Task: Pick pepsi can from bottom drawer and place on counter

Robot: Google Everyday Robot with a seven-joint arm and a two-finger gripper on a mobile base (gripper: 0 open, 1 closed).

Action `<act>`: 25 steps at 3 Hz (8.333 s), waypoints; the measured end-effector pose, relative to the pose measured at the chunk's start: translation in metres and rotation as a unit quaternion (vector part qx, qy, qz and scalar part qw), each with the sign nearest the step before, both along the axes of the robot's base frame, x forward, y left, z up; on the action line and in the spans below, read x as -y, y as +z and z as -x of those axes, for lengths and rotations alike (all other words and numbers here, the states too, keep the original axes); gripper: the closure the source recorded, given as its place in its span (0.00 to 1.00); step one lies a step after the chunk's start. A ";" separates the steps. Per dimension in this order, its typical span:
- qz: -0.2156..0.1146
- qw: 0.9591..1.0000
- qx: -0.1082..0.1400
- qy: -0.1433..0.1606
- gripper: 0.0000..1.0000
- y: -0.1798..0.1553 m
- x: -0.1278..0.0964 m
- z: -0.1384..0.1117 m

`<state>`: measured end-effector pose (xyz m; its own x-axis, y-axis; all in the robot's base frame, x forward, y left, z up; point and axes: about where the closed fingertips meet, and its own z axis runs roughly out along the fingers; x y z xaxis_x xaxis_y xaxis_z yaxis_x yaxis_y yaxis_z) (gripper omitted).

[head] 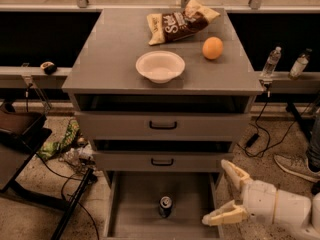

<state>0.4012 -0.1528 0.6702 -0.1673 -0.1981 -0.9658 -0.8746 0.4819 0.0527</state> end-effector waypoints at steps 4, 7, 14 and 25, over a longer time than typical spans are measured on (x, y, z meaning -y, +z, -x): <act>0.073 0.994 0.006 0.082 0.00 -0.198 -0.060 -0.036; 0.076 0.994 0.024 0.074 0.00 -0.237 -0.060 -0.061; 0.062 0.994 0.040 0.084 0.00 -0.400 -0.073 -0.117; 0.118 0.993 0.018 0.011 1.00 -0.169 0.005 -0.050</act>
Offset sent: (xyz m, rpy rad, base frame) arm 0.0285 0.0379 -0.1738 -0.1533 0.0376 0.1496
